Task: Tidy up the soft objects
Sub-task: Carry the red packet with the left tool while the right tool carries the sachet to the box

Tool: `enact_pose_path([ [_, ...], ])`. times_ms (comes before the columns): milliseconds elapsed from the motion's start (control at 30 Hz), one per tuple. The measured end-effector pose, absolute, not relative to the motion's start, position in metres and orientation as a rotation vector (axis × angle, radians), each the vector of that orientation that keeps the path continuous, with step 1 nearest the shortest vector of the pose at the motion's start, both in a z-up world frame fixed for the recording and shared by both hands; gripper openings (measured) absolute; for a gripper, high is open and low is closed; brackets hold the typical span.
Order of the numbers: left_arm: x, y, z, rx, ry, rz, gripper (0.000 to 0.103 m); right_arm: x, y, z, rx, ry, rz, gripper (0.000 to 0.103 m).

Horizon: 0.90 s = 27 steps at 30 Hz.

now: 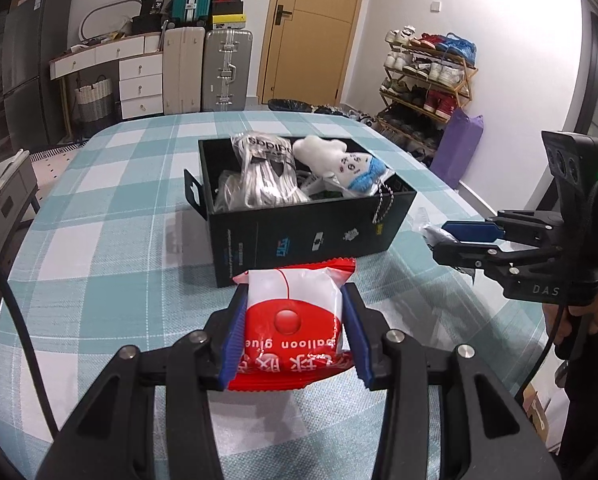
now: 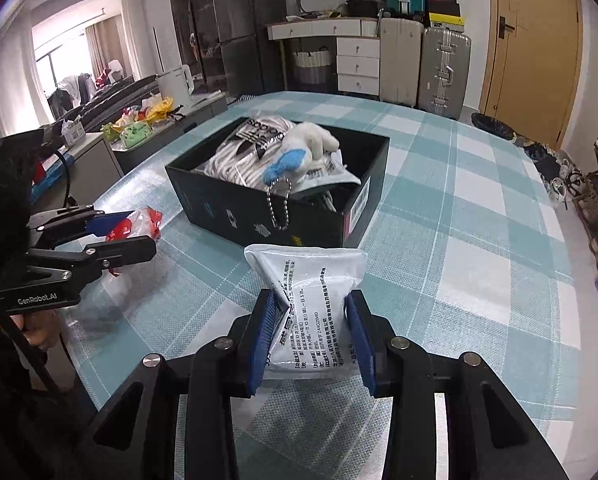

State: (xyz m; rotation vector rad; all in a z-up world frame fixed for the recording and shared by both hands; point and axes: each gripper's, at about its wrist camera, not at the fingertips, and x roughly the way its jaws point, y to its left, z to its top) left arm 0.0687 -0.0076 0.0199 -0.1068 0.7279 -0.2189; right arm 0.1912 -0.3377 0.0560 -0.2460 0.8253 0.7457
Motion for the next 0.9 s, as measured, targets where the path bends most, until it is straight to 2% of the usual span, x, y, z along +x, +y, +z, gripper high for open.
enact_pose_path([
  [900, 0.101, -0.003, 0.047, -0.089, 0.648, -0.187, 0.044, 0.185, -0.337, 0.088, -0.139, 0.683, 0.748, 0.037],
])
